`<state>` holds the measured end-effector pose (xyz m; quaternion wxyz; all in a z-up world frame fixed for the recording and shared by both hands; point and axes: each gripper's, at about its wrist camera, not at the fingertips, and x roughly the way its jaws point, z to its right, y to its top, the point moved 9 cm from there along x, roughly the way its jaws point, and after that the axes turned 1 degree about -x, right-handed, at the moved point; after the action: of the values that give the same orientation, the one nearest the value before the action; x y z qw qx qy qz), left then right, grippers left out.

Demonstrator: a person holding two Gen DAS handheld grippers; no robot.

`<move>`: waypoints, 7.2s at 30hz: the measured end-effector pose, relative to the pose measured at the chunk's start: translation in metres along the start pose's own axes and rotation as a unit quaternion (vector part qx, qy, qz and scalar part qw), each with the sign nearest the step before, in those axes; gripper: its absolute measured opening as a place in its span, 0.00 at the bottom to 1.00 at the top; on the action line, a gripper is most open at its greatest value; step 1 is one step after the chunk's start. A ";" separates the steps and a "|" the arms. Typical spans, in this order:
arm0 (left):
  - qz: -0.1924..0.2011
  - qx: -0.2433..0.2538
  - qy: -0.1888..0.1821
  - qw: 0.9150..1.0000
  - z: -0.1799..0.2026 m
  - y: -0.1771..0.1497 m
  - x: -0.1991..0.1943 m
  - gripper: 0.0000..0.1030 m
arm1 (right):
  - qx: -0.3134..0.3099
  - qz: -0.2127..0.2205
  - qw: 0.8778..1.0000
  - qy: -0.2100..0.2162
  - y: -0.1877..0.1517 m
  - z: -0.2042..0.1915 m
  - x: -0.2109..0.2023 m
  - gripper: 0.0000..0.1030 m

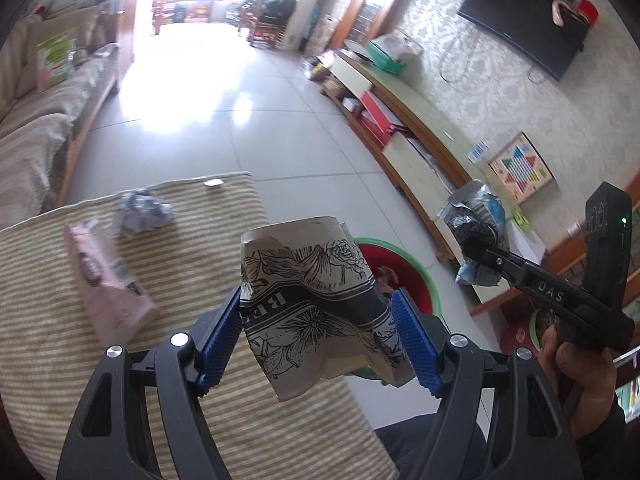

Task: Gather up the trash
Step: 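Lift the snack bag and paper cup and carry both over the red bucket, then open both tools over the red bucket to drop bag and cup, then move both tools back over the pink carton and crumpled foil, then grasp the crumpled foil with the right tool while the left tool grasps the pink carton, then lift the foil and pink carton and carry both over the red bucket, then open both tools over the red bucket to drop foil and carton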

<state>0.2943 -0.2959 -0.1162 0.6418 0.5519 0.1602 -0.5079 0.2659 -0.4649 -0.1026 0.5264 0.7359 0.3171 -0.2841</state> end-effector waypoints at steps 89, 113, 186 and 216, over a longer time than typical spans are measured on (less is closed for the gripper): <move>-0.015 -0.219 0.093 0.971 -0.252 -0.028 0.014 0.92 | -0.142 -0.093 0.984 0.047 0.014 -0.216 0.165 0.95; -0.020 -0.191 0.148 0.970 -0.274 -0.026 0.075 0.67 | -0.172 -0.180 0.964 0.094 -0.002 -0.258 0.302 0.95; 0.010 0.020 0.021 1.000 0.019 0.007 0.011 0.45 | 0.032 -0.009 0.999 0.012 -0.011 0.026 0.003 0.52; -0.004 0.021 -0.016 1.000 0.059 0.020 0.066 0.92 | 0.059 -0.029 0.998 -0.019 -0.030 0.071 0.040 0.95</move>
<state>0.3190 -0.3815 -0.1358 0.6307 0.5561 0.1411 -0.5226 0.2625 -0.5189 -0.1702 0.4792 0.7508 0.3107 -0.3318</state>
